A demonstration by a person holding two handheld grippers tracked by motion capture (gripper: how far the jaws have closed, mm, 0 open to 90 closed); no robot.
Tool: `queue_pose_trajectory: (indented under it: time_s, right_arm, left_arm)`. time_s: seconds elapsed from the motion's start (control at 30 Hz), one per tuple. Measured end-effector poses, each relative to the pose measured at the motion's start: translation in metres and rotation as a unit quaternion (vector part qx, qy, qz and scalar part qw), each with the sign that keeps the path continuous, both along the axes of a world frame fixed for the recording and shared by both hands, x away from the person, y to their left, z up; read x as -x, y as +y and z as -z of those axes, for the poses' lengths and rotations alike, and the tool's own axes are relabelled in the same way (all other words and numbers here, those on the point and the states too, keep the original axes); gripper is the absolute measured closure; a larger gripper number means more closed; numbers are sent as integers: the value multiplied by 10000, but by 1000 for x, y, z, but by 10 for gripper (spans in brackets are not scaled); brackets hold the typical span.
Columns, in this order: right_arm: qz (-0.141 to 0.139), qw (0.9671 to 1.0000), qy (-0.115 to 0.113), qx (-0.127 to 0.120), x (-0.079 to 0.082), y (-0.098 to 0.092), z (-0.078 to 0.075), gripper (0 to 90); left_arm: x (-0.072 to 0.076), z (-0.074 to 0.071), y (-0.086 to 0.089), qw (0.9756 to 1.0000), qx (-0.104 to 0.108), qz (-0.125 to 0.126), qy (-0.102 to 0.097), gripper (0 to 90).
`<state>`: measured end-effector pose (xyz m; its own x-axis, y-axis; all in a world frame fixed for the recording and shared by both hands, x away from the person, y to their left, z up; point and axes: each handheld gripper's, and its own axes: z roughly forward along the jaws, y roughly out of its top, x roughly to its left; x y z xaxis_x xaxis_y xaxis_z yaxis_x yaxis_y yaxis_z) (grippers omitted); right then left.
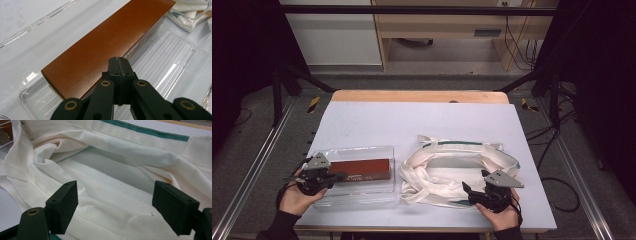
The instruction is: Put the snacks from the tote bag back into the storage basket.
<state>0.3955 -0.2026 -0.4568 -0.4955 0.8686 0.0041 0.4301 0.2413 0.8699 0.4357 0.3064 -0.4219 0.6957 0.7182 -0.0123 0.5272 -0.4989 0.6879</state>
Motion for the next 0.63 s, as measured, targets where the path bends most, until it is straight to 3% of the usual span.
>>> queue_pose_trajectory:
  time_s: [0.17,0.37,0.5,0.63]
  right_arm:
    - [2,10000,-7,-4,0,0,0,212]
    - [30,10000,-53,-34,1,-1,-2,208]
    - [69,9999,-84,-67,1,-3,-3,203]
    - [123,9998,-122,-98,2,-6,-6,198]
  left_arm:
    - [1,-2,1,9999,92,-21,-105,859]
    - [4,-10,6,9972,438,-190,-583,708]
    - [5,-15,11,9918,661,-405,-1012,572]
    - [6,-19,16,9842,896,-669,-1369,421]
